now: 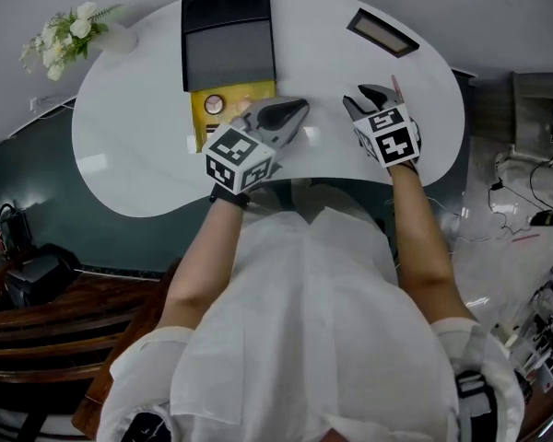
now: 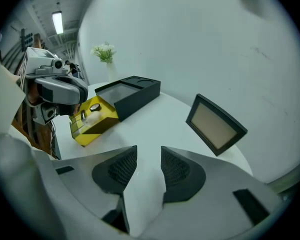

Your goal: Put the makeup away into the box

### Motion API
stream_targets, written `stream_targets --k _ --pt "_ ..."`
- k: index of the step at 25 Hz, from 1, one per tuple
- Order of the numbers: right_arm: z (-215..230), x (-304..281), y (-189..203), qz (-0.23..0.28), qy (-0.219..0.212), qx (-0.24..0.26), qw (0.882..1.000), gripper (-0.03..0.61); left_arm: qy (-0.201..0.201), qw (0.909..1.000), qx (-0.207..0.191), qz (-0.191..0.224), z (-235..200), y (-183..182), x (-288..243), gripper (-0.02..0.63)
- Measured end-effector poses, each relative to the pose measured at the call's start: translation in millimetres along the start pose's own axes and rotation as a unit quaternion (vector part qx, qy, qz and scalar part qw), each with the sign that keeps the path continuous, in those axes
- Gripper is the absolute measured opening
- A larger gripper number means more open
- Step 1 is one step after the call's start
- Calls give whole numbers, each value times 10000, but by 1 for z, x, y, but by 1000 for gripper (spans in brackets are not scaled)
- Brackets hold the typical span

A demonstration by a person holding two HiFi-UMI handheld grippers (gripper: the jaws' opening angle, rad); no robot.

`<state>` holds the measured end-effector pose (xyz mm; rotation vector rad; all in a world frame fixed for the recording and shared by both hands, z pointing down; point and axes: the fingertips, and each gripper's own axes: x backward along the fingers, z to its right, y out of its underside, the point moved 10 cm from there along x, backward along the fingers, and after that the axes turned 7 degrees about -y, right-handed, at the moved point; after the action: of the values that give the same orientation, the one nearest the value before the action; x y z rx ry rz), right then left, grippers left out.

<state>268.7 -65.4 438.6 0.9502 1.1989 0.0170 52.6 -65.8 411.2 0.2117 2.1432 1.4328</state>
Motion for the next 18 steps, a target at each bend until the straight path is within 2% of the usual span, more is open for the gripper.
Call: stream_targets --k 8,18 --pt "51 21 49 -199 490 -456 9976 144 427 9988 -131 -203 22 -7 -50 25" --pt "91 18 89 -502 821 -834 9919 143 701 9963 -191 -461 29 -6 -86 25"
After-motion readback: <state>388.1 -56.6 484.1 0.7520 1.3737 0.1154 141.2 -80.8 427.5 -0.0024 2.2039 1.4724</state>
